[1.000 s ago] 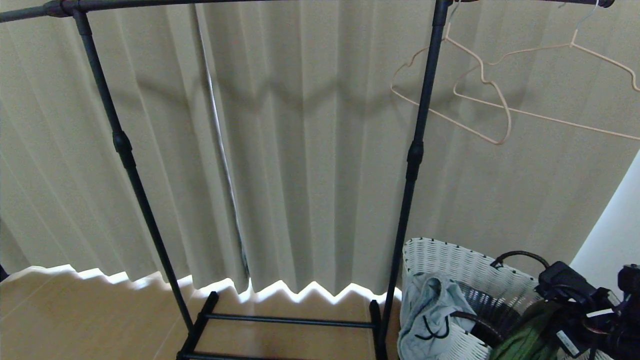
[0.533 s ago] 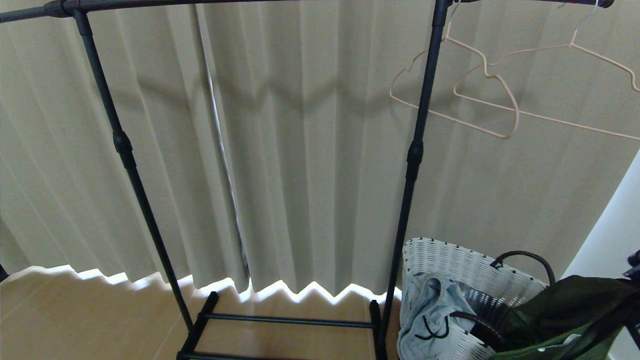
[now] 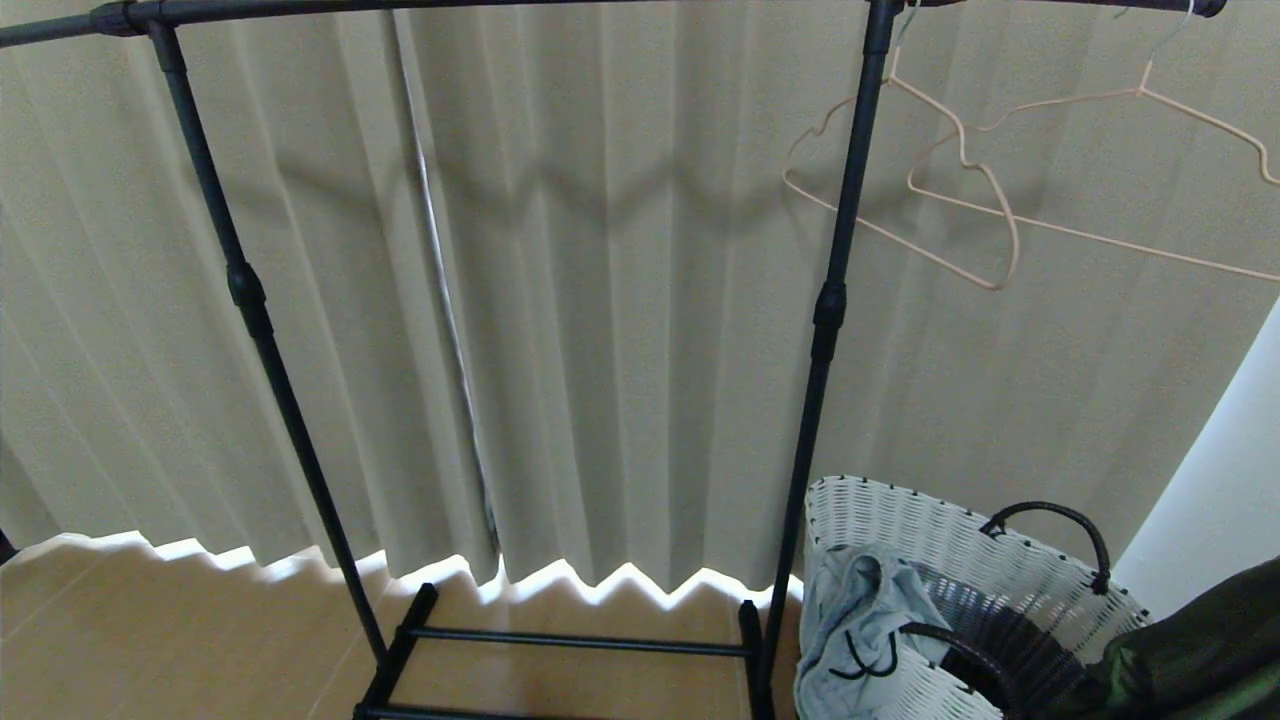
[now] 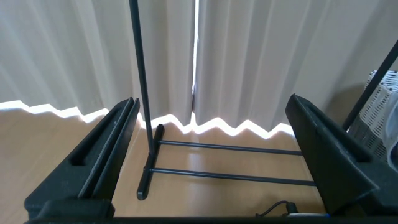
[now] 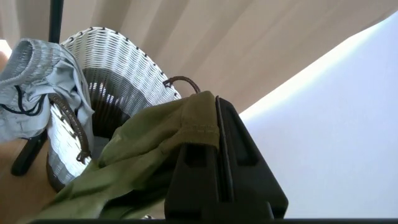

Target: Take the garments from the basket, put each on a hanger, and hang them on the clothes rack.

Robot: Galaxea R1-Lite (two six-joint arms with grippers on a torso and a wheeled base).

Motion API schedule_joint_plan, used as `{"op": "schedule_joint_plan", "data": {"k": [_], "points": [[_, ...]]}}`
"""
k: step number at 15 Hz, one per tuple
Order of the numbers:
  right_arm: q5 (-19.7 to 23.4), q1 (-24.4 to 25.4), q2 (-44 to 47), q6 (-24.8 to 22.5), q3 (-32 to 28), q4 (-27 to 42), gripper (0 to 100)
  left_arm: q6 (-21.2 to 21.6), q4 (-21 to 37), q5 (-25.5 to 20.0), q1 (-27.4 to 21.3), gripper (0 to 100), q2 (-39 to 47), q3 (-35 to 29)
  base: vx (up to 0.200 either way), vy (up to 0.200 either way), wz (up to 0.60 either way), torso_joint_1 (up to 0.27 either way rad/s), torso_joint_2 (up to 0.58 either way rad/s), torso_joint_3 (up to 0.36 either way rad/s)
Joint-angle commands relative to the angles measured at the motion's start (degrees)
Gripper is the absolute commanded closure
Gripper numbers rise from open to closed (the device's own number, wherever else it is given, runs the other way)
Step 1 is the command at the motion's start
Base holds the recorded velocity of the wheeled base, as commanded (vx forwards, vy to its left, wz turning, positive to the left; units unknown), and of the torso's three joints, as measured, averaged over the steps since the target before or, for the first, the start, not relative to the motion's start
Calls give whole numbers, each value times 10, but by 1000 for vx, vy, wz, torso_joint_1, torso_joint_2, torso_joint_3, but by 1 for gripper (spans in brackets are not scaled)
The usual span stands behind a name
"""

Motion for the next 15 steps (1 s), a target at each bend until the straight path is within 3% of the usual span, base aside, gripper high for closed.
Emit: {"op": "schedule_joint_plan", "data": {"k": [1,15], "points": [[0,0,-6,0,3,-1,100,-1,0,-1,0,0,0,-1,0,0,0,0,0,0],[18,0,-10,1,27,-6,100,0,-1,1,0,0,0,0,0,171,0,0,2,4]]}}
